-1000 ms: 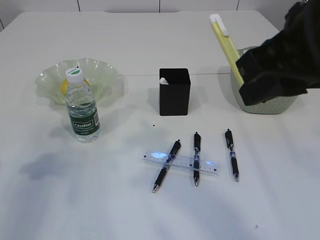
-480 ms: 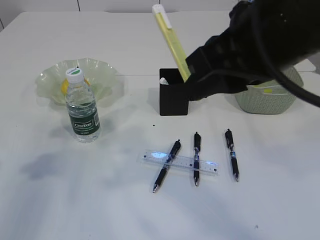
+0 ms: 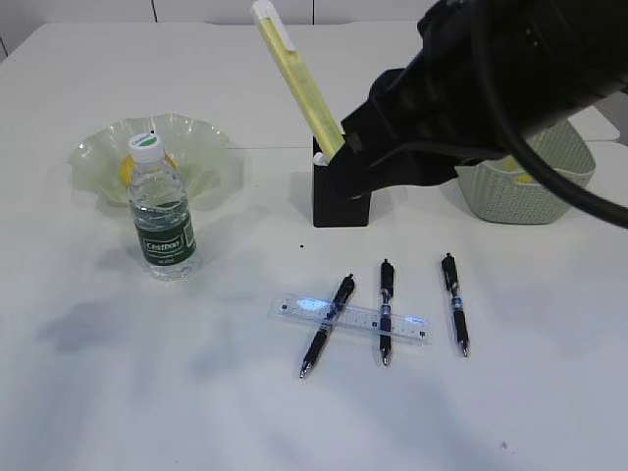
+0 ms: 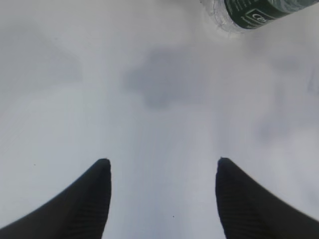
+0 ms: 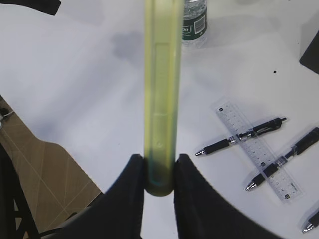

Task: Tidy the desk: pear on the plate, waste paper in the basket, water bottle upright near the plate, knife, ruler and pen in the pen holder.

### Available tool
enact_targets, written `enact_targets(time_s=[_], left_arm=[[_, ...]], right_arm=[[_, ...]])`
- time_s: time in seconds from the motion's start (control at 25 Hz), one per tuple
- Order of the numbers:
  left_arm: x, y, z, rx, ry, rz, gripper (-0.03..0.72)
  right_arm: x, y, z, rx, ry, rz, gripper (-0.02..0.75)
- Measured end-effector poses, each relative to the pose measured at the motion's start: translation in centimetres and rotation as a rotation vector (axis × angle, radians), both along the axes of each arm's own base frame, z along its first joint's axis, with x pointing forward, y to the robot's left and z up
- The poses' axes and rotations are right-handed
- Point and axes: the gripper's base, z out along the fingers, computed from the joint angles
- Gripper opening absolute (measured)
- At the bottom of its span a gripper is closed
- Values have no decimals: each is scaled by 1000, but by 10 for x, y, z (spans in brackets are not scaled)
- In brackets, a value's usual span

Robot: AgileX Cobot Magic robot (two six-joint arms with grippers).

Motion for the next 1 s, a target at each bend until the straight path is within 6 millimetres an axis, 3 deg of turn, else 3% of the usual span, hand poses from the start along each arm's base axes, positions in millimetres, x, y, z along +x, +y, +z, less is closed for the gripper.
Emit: enact_targets(time_s=[0.28, 0.48, 0.6, 0.76, 1.0], left_arm=[[3, 2, 1, 15, -40, 10, 467], [16, -2, 5, 71, -216, 1, 466], [20, -14, 1, 96, -330, -25, 466], [12, -35, -8, 105, -433, -81, 466], [-13, -51, -18, 114, -654, -95, 466]], right_arm=[[1, 1, -1, -3, 1, 3, 127], [2, 1, -3, -7, 5, 4, 127], [2, 1, -3, -7, 5, 4, 127], [2, 1, -3, -6, 6, 4, 127], [2, 1, -3, -6, 6, 4, 127]])
